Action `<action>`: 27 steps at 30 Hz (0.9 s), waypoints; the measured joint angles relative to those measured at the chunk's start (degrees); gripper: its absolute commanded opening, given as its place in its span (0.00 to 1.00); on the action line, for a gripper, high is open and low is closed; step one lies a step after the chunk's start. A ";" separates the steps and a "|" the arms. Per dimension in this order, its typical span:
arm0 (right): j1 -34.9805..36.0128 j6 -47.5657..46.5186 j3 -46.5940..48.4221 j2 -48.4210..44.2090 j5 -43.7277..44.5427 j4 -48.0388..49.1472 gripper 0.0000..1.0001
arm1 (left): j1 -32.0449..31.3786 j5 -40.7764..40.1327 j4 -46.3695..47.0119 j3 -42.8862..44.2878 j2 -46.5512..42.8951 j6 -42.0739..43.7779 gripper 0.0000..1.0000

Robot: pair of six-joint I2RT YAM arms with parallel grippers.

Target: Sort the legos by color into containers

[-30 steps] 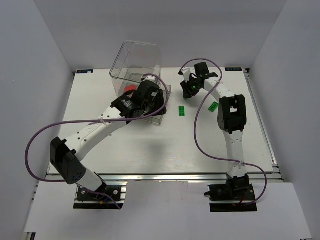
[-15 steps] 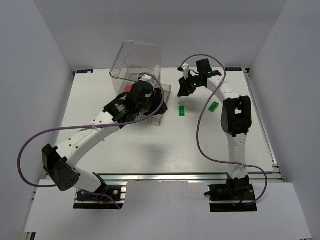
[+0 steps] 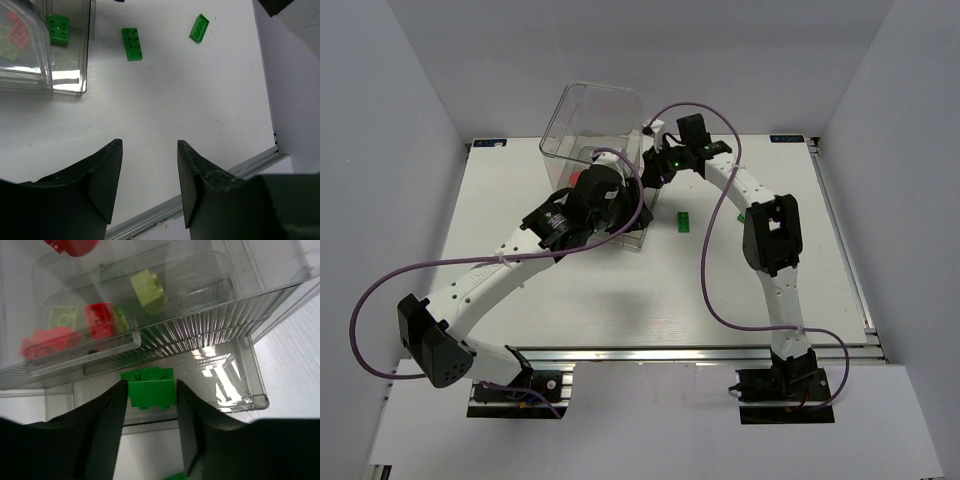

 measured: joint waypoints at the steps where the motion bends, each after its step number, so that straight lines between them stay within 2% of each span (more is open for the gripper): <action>1: 0.33 0.76 0.26 0.85 0.46 0.39 0.55 | 0.00 0.00 0.04 -0.13 -0.04 -0.15 0.58; 7: 0.26 3.04 0.22 3.58 1.97 0.79 0.58 | 0.00 0.44 0.72 -0.24 -0.04 -0.61 0.56; 10: -0.20 2.99 0.11 3.54 1.88 1.16 0.57 | 0.00 1.18 1.25 -0.24 0.17 -0.74 0.45; 11: -0.35 2.95 0.09 3.45 1.86 1.46 0.54 | 0.00 1.44 1.55 -0.22 0.37 -0.81 0.34; 12: -0.48 2.89 -0.31 3.23 1.90 1.70 0.49 | 0.00 1.75 1.97 -0.22 0.79 -1.05 0.28; 13: -0.81 2.78 -1.14 2.69 2.21 1.79 0.28 | 0.00 2.08 2.45 -0.13 1.38 -1.01 0.24; 15: -1.25 2.54 -3.80 0.63 3.67 2.29 0.00 | 0.00 3.10 3.41 0.31 3.37 -0.83 0.16; 19: -3.34 6.23 -13.75 -8.02 10.97 5.84 0.00 | 0.00 4.90 5.16 1.51 9.38 -0.74 0.13; 21: -5.73 8.35 -16.48 -12.35 13.81 6.10 0.00 | 0.00 5.66 5.16 3.13 13.51 -0.61 0.19; 22: -7.34 9.11 -16.41 -13.66 13.97 5.92 0.22 | 0.00 5.95 4.76 4.50 15.76 -0.48 0.30; 23: -8.98 10.03 -15.63 -14.34 13.88 5.01 0.31 | 0.00 6.21 4.31 6.58 18.56 -0.24 0.35; 24: -10.93 10.49 -14.19 -14.64 13.51 3.48 0.37 | -0.07 6.49 3.45 9.01 21.42 0.00 0.42; 25: -12.87 10.80 -12.87 -14.69 12.87 2.29 0.44 | -0.11 6.58 2.84 11.93 24.70 0.20 0.53; 27: -16.52 11.13 -11.96 -14.75 11.37 -0.20 0.50 | -0.24 6.78 0.87 17.79 30.95 0.63 0.60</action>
